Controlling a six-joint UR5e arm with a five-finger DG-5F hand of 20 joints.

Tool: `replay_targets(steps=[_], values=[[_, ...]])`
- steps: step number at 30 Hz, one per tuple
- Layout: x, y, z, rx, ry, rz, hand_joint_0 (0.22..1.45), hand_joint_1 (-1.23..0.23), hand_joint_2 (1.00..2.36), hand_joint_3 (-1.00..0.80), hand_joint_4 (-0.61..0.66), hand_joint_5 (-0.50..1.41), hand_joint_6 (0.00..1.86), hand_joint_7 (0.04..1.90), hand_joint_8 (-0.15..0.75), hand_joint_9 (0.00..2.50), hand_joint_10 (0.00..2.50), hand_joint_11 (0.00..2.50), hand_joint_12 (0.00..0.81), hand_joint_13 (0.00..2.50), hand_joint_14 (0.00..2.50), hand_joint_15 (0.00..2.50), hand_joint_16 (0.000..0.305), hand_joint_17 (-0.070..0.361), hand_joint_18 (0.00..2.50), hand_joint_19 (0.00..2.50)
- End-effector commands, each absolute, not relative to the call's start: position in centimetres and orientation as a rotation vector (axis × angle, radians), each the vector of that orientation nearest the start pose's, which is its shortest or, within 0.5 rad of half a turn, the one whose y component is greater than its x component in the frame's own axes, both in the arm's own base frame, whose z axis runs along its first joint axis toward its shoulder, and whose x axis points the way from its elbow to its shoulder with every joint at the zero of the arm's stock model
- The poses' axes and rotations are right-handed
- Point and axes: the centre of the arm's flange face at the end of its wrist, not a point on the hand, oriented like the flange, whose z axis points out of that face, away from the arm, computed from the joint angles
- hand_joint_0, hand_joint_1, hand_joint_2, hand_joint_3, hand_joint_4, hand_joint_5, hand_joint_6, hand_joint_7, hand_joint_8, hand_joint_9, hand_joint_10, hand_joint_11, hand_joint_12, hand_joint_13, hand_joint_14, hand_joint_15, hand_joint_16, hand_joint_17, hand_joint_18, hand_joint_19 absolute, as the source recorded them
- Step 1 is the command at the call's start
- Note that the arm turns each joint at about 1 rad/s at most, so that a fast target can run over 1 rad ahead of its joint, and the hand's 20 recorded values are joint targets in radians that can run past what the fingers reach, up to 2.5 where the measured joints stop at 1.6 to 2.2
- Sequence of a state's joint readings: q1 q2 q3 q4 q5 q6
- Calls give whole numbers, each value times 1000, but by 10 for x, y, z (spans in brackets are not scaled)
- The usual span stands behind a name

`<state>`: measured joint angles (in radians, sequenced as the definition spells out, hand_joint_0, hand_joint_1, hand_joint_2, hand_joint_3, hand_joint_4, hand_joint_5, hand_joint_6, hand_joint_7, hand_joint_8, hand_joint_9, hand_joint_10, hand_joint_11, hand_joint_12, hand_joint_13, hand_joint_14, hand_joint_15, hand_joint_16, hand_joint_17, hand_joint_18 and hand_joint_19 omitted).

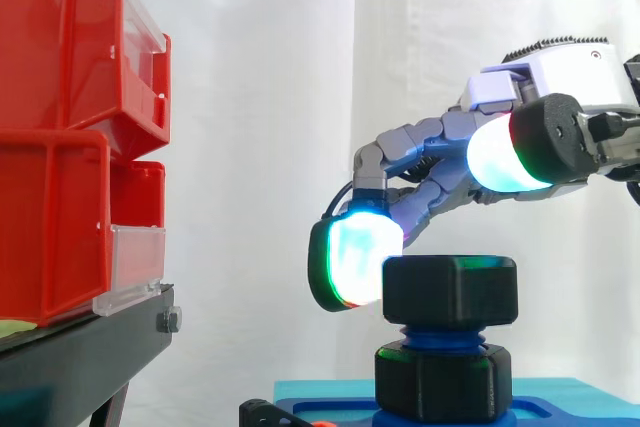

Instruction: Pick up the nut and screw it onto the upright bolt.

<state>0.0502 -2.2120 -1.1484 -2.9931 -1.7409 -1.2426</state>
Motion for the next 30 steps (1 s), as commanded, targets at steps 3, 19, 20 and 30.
replay_targets(steps=[3, 19, 20, 30], values=[[731, -90, 312, 99, 1653, 429, 522, -266, 1000, -500, 241, -42, 501, 1350, 282, 696, 0, 0, 275, 493, 0, 0, 25, 56, 145, 0], [729, -100, 311, 99, 1655, 432, 544, -310, 1000, -500, 50, 52, 605, 1303, 285, 1116, 1, 0, 224, 774, 0, 0, 19, 43, 476, 0], [729, -101, 312, 100, 1653, 430, 545, -310, 1000, -500, 40, 56, 598, 1334, 285, 1135, 0, 0, 217, 792, 0, 0, 19, 42, 489, 0], [731, -102, 316, 100, 1645, 429, 546, -321, 1000, -500, 13, 70, 569, 1399, 281, 1289, 1, 0, 201, 883, 0, 20, 17, 38, 590, 0]])
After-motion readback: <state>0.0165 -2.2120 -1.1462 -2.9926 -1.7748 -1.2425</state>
